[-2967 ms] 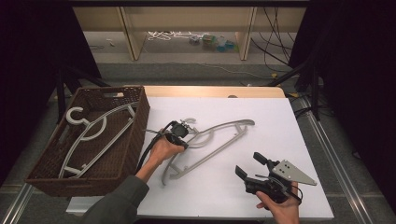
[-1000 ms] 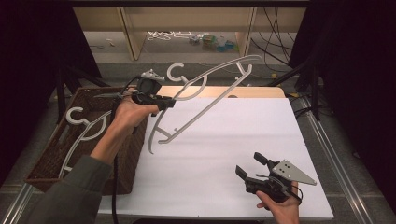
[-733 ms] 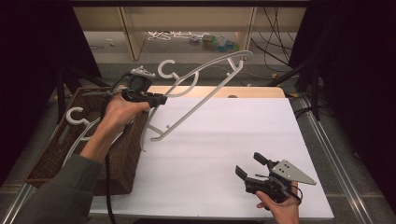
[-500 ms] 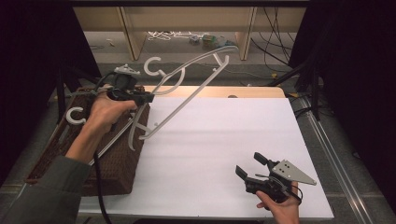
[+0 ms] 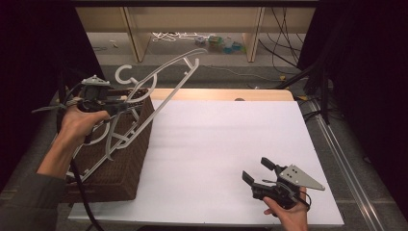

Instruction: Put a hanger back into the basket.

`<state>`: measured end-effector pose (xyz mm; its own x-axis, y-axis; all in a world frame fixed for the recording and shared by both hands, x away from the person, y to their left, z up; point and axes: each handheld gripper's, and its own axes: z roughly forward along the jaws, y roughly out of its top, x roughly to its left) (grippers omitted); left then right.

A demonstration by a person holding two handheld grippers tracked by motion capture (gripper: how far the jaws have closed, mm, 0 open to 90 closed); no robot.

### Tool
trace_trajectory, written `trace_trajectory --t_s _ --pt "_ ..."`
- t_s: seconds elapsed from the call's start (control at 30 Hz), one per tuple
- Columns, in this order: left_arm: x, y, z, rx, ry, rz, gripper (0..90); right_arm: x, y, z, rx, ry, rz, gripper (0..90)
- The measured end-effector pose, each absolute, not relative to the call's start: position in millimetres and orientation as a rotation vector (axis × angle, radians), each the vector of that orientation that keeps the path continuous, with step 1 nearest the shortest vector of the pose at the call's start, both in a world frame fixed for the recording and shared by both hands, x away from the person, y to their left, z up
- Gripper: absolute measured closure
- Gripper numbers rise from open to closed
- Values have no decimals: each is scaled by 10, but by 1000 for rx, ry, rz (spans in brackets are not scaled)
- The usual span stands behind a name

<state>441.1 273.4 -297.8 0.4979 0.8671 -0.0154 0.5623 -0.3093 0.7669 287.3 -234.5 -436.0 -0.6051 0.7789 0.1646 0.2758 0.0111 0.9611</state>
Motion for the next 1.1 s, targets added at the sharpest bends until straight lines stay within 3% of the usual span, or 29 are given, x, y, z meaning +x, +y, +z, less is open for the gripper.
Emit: trace_trajectory --t_s 0.3,0.37,1.1 --pt "4392 3030 -3071 1937 1229 558 812 2864 -2350 -4354 1092 1883 1610 166" --pt "4382 3114 -3061 1996 1228 582 812 2864 -2351 -4357 1092 1885 1609 166" --pt "4225 3739 -3279 1940 1340 641 812 2878 -2334 -4373 1093 1875 1628 166"
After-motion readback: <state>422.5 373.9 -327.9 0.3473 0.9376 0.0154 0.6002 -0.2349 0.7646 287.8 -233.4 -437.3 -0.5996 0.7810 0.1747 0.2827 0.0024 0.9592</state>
